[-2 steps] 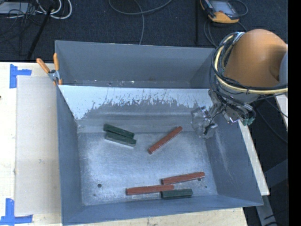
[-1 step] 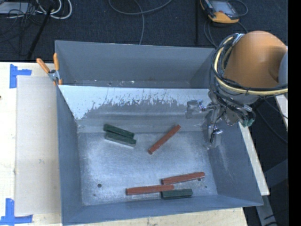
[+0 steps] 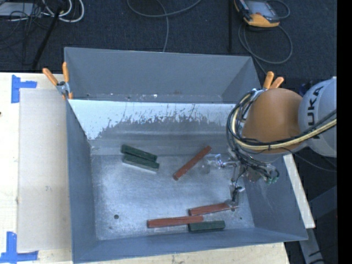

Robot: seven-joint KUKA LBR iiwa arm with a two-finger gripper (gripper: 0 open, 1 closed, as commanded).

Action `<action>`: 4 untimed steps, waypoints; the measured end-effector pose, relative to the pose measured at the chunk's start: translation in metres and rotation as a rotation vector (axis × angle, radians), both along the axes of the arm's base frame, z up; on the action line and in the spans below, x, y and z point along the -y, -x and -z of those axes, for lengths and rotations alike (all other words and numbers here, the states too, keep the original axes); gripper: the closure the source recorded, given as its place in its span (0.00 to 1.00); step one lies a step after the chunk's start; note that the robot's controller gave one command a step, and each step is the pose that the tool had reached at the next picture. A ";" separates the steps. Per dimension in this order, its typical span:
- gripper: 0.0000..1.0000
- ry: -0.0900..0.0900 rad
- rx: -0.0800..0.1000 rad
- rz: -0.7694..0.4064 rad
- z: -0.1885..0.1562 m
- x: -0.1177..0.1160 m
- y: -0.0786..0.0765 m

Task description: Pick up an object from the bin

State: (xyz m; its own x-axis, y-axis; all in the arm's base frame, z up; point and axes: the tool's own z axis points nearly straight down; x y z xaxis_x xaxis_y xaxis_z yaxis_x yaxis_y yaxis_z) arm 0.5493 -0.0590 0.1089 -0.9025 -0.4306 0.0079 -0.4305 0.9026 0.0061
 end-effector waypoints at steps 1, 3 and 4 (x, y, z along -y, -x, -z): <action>0.00 0.000 0.004 -0.129 0.041 0.000 0.053; 1.00 0.003 0.019 -0.146 -0.119 0.007 0.031; 0.00 0.000 0.010 -0.142 -0.114 0.007 0.033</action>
Offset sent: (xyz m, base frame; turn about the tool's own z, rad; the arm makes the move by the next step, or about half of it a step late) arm -0.0509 -0.0015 -0.0389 -0.1295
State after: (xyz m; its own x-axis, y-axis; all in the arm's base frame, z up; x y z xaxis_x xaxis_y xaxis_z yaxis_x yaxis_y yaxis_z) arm 0.5161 -0.0661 0.2230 -0.8325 -0.5540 -0.0012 -0.5540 0.8325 0.0010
